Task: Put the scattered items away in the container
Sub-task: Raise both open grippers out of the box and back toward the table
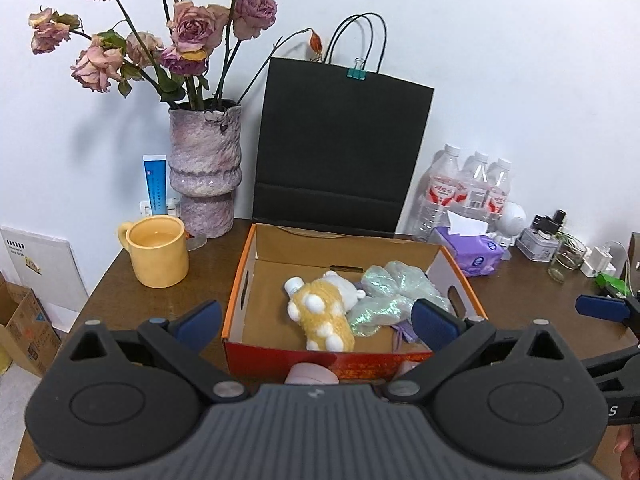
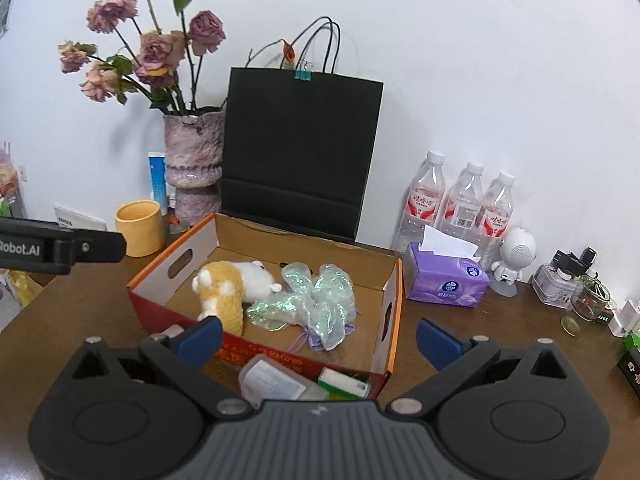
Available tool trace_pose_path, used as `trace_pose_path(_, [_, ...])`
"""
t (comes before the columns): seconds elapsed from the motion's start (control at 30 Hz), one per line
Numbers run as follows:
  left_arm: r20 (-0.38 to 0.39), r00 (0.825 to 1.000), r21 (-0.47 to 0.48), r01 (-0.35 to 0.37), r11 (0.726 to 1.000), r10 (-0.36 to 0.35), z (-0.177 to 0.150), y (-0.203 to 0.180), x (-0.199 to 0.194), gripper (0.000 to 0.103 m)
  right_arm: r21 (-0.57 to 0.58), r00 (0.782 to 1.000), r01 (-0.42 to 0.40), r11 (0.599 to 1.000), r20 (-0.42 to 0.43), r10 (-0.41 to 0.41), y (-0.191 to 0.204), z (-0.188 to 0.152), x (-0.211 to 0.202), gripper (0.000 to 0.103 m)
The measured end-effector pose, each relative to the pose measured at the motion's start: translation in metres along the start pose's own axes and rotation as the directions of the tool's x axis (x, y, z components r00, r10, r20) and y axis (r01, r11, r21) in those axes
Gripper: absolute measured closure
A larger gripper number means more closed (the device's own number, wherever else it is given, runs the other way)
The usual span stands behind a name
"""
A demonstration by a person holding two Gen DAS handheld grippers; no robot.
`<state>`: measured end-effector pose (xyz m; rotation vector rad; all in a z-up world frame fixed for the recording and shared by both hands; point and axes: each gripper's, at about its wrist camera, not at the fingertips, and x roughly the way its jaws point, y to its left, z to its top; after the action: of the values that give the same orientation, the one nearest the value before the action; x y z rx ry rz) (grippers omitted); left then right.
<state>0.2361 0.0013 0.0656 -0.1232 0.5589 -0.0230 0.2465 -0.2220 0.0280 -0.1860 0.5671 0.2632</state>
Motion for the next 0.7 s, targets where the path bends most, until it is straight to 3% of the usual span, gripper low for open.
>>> trace_pose_path(0.7, [0.076,0.996,0.070,0.031,0.997,-0.037,-0.040,-0.013,-0.056,0.000,-0.002,0.999,-0.003,1.000,0.046,0.003,0.001,-0.032,-0.061,0.000])
